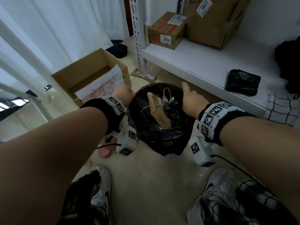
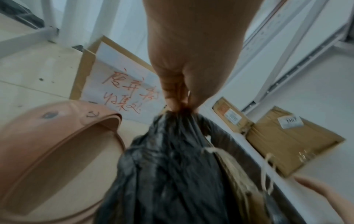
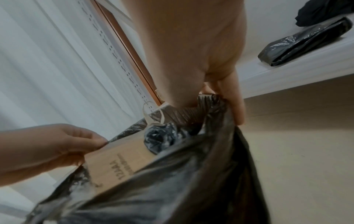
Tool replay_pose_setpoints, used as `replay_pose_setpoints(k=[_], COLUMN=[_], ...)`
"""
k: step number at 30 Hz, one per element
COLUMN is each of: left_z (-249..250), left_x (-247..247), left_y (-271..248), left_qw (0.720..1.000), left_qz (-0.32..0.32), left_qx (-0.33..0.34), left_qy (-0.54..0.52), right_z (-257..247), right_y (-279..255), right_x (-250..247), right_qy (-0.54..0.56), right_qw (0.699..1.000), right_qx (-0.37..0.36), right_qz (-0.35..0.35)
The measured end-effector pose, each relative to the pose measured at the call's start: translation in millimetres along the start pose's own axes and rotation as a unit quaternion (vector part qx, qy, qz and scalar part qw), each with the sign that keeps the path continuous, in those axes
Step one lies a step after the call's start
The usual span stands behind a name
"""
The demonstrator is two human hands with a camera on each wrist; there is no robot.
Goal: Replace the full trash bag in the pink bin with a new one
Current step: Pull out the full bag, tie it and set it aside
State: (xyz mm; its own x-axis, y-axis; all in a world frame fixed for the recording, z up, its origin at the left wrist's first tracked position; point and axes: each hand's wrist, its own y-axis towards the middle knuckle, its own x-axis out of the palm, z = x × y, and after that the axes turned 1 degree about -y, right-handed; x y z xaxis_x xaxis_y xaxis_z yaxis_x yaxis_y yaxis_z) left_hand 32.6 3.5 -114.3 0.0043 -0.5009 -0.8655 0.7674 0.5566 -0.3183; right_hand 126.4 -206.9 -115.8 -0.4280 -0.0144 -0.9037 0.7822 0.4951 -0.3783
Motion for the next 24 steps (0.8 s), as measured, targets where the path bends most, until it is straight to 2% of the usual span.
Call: replay_pose_setpoints(k=[1, 3, 5, 7, 11, 13, 15, 18, 20, 22, 24], left_z=[-3.9, -10.1, -13.7, -12.9, -10.5, -15.0, -19.2, -25.5, -26.0, -22.7, -17.1], left_x=[-1.6, -2.6, -1.7, 1.2, -1.9, -2.3, -0.3, 1.3, -0.9, -3.6, -7.6], left_y=[-1.5, -7.8, -17.3, -22.5, -18.7, -13.2, -11.0, -5.8, -6.3, -5.7, -6.2], left_qw=[0.998, 0.986, 0.968, 0.949, 0.966, 0.962, 0.966, 0.953, 0.958, 0.967, 0.978], left_qz=[-0.005, -0.060, -0.129, -0.166, -0.106, -0.123, -0.106, -0.064, -0.059, -0.054, -0.033], left_qx=[-0.011, -0.059, -0.122, -0.156, -0.157, -0.154, -0.147, -0.137, -0.129, -0.109, -0.077], left_qy=[-0.062, -0.147, -0.179, -0.218, -0.179, -0.188, -0.186, -0.263, -0.249, -0.222, -0.192], right_z=[1.3, 1.2, -2.8, -8.1, -11.0, -10.9, -13.1, -20.7, -28.5, -39.2, -50.8], right_y=[-1.5, -4.9, -6.1, -5.3, -5.2, -5.3, -5.2, -5.8, -5.8, -5.1, -5.4], right_x=[-0.6, -0.4, 0.8, 1.5, 2.2, 2.9, 1.6, -0.7, -2.6, -5.0, -4.2], right_qy=[-0.004, -0.029, -0.055, -0.071, -0.119, -0.148, -0.163, -0.175, -0.165, -0.111, -0.100], right_qw=[1.000, 1.000, 0.998, 0.997, 0.993, 0.989, 0.987, 0.984, 0.979, 0.963, 0.939], right_qx=[-0.002, -0.001, -0.001, 0.006, 0.005, -0.008, -0.004, -0.009, -0.067, -0.181, -0.304], right_qz=[0.005, 0.004, -0.003, -0.014, -0.015, -0.009, -0.010, 0.028, 0.103, 0.163, 0.127])
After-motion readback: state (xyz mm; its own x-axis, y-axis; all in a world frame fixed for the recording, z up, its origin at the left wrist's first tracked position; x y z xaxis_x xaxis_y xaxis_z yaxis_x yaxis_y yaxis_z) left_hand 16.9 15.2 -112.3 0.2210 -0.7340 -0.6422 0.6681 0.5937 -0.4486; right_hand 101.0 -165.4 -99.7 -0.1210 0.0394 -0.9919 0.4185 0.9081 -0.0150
